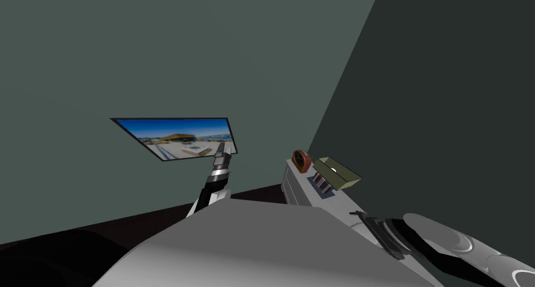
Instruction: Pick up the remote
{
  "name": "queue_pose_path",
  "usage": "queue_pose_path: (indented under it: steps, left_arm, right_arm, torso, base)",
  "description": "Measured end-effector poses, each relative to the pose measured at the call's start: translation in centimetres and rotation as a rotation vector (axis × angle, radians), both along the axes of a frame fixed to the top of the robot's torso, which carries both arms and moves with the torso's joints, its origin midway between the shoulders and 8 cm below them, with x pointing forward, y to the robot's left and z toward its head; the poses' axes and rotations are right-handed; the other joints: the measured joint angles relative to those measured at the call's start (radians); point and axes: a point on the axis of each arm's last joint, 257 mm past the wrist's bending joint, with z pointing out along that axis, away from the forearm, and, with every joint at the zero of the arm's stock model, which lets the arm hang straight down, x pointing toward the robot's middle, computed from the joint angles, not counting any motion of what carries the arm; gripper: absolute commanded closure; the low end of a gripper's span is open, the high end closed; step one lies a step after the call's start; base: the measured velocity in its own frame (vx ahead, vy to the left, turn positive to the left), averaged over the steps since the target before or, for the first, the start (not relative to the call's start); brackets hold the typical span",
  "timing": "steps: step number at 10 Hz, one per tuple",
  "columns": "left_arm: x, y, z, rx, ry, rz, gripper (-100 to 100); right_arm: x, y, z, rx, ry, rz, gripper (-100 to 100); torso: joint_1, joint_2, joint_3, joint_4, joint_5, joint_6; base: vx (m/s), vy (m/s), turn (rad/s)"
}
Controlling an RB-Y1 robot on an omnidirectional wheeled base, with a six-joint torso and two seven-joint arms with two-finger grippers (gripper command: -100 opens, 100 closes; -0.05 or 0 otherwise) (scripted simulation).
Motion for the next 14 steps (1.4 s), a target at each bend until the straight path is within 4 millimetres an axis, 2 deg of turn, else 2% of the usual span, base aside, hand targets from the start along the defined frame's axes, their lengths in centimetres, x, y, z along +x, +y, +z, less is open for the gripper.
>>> queue_pose_path:
  steps: [3, 5, 6, 7, 8, 11, 13, 14]
  left_arm:
    - [0.0, 0.0, 0.0, 0.000, 0.000, 0.000, 0]
    - [0.0, 0.0, 0.0, 0.000, 0.000, 0.000, 0]
    - [0.0, 0.0, 0.0, 0.000, 0.000, 0.000, 0]
    - [0.0, 0.0, 0.0, 0.000, 0.000, 0.000, 0]
    - [0.0, 0.0, 0.0, 0.000, 0.000, 0.000, 0]
    - [0.0, 0.0, 0.0, 0.000, 0.000, 0.000, 0]
    - [0.0, 0.0, 0.0, 0.000, 0.000, 0.000, 0]
    - [0.0, 0.0, 0.0, 0.000, 0.000, 0.000, 0]
  right_arm:
    - [-3.9, -2.1, -0.3, -0.062, 0.082, 0.030, -100]
    - [-5.6, -2.5, -1.0, -0.077, 0.121, 0.043, -100]
    - [-6.5, -2.1, -1.6, -0.074, 0.138, 0.050, -100]
    - [-6.5, -2.0, -1.6, -0.074, 0.139, 0.049, 0]
    - [-6.5, -2.0, -1.6, -0.074, 0.139, 0.049, -100]
    - [-7.9, -0.9, -2.8, -0.076, 0.138, 0.097, -100]
    - [-8.8, 0.1, -3.7, -0.077, 0.136, 0.130, -100]
    - [-8.9, 0.2, -3.8, -0.079, 0.133, 0.133, 100]
  torso:
    - [0.000, -0.001, 0.000, 0.000, 0.000, 0.000]
    - [0.000, 0.000, 0.000, 0.000, 0.000, 0.000]
    - [0.001, 0.000, 0.000, 0.000, 0.000, 0.000]
    - [0.002, 0.002, 0.001, 0.000, 0.000, 0.001]
    - [0.002, 0.003, 0.002, 0.001, 0.000, 0.001]
    - [0.001, -0.006, -0.003, -0.001, 0.000, 0.001]
    - [0.004, -0.002, -0.001, -0.001, 0.000, 0.001]
    - [0.004, 0.001, 0.001, 0.000, 0.001, 0.000]
  base:
    - [0.064, -0.037, 0.059]
    - [0.050, -0.024, 0.040]
    - [0.022, -0.011, 0.008]
    - [0.000, 0.000, 0.000]
    - [0.083, -0.020, -0.161]
    - [0.162, -0.026, -0.182]
    - [0.038, 0.033, -0.096]
    - [0.007, 0.005, 0.016]
